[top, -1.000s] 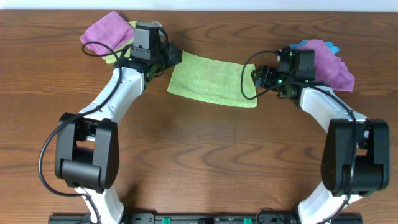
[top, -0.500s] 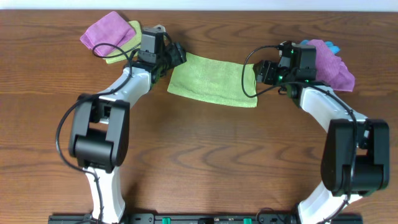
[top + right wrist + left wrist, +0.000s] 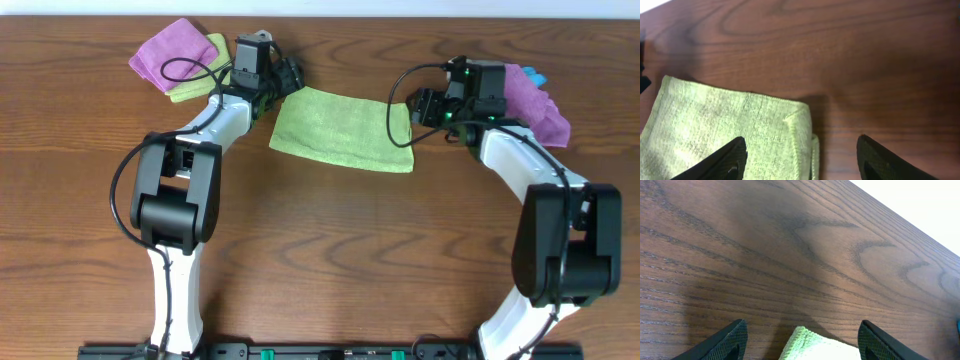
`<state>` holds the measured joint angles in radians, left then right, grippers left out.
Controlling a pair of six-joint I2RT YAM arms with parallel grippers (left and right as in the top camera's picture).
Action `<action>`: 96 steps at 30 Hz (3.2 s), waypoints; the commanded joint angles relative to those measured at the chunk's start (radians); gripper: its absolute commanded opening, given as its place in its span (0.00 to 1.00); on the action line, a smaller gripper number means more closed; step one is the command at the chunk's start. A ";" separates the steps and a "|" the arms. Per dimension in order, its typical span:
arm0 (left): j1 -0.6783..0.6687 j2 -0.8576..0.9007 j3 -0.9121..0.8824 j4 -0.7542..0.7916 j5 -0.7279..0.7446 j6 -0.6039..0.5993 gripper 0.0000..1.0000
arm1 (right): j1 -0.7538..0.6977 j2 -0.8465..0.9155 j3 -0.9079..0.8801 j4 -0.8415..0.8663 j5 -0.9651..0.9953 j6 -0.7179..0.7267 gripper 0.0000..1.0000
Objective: Fold the cloth
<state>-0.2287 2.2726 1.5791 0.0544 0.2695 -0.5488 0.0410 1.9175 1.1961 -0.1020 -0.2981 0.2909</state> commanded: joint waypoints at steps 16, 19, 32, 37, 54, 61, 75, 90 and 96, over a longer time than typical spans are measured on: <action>0.005 0.058 0.023 0.001 0.014 0.010 0.70 | 0.044 0.045 0.020 -0.003 0.006 -0.014 0.66; 0.002 0.058 0.023 -0.001 0.016 0.010 0.69 | 0.046 0.045 0.020 -0.002 0.006 -0.014 0.66; -0.013 0.065 0.023 -0.024 0.016 0.010 0.66 | 0.046 0.045 0.020 -0.002 0.006 -0.007 0.66; -0.014 0.085 0.023 -0.032 0.027 -0.002 0.63 | 0.046 0.045 0.020 -0.002 0.006 -0.007 0.66; -0.011 0.090 0.023 -0.027 0.072 -0.001 0.18 | 0.046 0.088 0.020 0.015 0.022 -0.008 0.67; -0.010 0.090 0.023 -0.027 0.099 -0.002 0.06 | 0.047 0.117 0.020 0.064 0.022 -0.008 0.66; 0.014 0.089 0.038 -0.028 0.164 -0.001 0.06 | 0.070 0.150 0.021 0.108 0.026 0.011 0.29; 0.049 0.087 0.177 -0.157 0.256 0.029 0.06 | 0.071 0.149 0.117 0.017 0.018 0.010 0.02; 0.052 0.082 0.193 -0.178 0.299 0.029 0.06 | 0.071 0.149 0.152 -0.035 0.016 0.007 0.01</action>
<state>-0.1841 2.3436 1.7481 -0.1139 0.5289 -0.5415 0.1055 2.0598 1.3212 -0.1215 -0.2764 0.3031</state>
